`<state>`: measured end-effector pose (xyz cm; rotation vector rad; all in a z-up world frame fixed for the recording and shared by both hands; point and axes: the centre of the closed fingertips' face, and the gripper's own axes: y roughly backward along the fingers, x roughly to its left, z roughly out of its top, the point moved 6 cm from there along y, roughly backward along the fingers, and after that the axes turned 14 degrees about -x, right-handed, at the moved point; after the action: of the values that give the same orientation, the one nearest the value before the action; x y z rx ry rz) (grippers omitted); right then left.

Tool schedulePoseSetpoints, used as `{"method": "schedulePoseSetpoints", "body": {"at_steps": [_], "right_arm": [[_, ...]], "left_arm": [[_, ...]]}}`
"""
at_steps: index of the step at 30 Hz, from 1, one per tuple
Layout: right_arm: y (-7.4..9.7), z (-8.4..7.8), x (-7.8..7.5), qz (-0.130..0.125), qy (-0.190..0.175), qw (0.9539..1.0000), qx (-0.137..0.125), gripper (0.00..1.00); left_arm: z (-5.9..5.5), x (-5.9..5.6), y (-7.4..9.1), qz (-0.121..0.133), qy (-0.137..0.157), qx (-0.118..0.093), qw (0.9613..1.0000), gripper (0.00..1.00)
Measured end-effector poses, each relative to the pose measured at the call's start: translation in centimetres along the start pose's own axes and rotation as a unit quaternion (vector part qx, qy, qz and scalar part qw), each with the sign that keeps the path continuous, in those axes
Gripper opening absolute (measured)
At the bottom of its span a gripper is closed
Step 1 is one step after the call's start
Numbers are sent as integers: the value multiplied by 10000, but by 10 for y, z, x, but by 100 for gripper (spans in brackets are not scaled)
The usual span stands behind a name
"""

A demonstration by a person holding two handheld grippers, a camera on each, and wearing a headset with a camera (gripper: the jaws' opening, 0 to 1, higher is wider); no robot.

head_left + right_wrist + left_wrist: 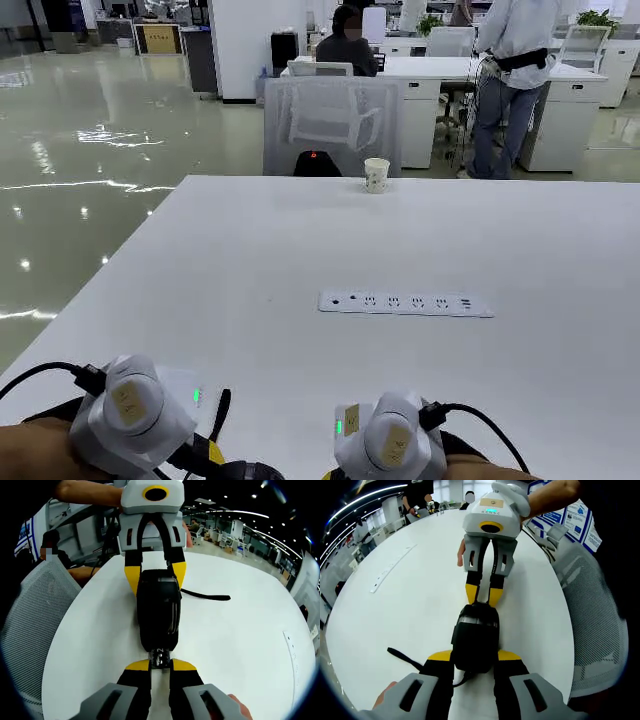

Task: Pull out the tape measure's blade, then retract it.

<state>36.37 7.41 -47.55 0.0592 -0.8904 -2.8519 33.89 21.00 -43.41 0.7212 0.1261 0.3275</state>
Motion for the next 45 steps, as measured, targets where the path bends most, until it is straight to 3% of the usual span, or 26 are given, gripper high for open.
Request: {"method": "schedulePoseSetpoints", "body": {"at_steps": [45], "right_arm": [[37,-24,-1,-113,-149,9998,58,9]], "left_arm": [[0,0,0,-18,9,-17,10000,24]]}}
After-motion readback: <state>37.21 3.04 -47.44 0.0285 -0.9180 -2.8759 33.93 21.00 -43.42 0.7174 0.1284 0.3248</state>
